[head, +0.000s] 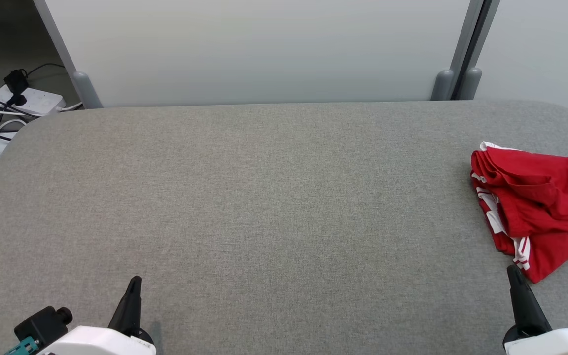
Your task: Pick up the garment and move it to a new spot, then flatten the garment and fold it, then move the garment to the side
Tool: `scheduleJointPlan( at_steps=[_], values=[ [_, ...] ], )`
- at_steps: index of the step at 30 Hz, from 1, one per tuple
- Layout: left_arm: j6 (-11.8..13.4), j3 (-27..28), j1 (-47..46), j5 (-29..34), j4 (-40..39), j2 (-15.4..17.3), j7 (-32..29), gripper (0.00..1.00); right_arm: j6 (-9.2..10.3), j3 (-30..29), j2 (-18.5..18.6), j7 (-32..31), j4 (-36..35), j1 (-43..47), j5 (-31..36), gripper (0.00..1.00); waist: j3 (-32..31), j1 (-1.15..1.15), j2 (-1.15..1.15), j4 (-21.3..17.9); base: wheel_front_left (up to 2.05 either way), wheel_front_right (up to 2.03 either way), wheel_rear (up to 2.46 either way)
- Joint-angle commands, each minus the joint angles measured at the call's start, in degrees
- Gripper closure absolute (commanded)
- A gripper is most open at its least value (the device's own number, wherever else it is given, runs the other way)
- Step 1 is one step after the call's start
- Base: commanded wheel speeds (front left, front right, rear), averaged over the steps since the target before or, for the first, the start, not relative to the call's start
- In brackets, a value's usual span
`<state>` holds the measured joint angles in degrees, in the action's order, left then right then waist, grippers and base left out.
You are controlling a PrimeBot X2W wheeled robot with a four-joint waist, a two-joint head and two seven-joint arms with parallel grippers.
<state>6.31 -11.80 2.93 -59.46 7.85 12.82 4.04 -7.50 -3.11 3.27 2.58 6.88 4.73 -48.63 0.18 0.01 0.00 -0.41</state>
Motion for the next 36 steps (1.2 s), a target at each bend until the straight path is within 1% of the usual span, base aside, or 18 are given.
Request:
scheduleJointPlan(
  at_steps=[1, 36],
  values=[
    [-0.93, 2.14, -3.33, -1.54, -0.94, 0.18, -0.37, 1.0, 0.0, 0.31, 1.05, -0.51, -0.74, -2.87, -2.29, 1.0, 0.0, -0.01, 0.0, 0.01, 0.0, 0.0, 0.0],
    [-7.65, 10.06, -6.3, -18.24, 2.76, -4.71, -5.25, 1.0, 0.01, -0.53, 1.09, -4.09, 3.31, -6.96, -24.73, 1.0, 0.0, -0.01, 0.0, 0.22, 0.0, 0.0, 0.0]
  ],
)
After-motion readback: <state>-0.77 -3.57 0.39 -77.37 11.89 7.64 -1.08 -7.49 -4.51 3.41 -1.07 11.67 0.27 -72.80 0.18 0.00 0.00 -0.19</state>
